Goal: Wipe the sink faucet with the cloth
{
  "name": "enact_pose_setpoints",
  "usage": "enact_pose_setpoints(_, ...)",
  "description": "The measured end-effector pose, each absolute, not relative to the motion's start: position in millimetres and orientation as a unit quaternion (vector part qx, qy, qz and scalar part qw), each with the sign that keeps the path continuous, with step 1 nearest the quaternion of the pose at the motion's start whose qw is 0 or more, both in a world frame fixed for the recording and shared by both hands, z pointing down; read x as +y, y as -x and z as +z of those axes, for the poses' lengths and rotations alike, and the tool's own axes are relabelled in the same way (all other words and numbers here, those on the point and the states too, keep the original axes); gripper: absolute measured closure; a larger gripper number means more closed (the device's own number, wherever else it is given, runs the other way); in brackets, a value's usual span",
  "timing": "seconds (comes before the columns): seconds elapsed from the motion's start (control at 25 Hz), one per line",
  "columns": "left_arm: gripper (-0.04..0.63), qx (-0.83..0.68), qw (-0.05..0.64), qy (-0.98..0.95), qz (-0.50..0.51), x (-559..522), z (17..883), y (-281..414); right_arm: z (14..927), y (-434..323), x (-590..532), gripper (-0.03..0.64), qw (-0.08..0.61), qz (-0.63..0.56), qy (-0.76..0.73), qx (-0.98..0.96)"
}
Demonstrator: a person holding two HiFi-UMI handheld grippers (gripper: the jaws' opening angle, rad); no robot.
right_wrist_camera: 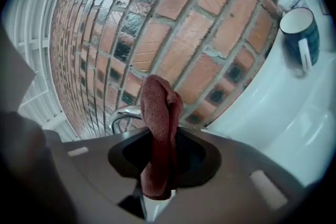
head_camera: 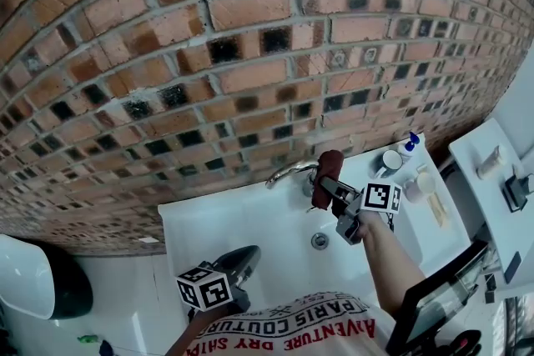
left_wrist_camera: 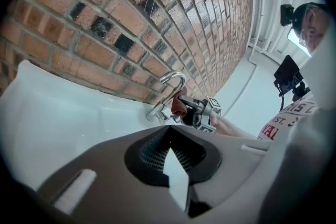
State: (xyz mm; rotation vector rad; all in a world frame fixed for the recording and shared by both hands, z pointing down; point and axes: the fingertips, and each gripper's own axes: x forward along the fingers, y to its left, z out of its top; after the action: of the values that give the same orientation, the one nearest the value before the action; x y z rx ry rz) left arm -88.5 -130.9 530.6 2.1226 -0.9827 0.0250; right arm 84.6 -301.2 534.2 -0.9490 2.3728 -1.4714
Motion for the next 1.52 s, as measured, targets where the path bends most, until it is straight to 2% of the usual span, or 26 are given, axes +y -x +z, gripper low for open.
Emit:
enact_pose_setpoints(0.48, 0.592, -0.391, 0.39, -0.834, 0.01, -132, 531, 91, 581, -76, -307, 0.517, 0.044, -0.496, 0.364, 0.787)
enact_pose_setpoints(0.8, 0.592, -0.394, 0.378, -0.838, 0.009, -125, 520, 92, 548, -89, -283, 0.517, 0.078, -0.484, 0.358, 0.795)
enact_pose_setpoints(1.08, 0.592, -0.39, 0.369, -0.844, 0.004, -117, 511, 85, 516, -67, -233, 0.517, 0.086, -0.48, 0.301, 0.82)
enact_pose_setpoints(1.52, 0.592, -0.396, 0.369, -0.841, 0.0, -114, 510, 91, 534, -27, -238, 0.517, 0.021, -0.466, 0.289, 0.836)
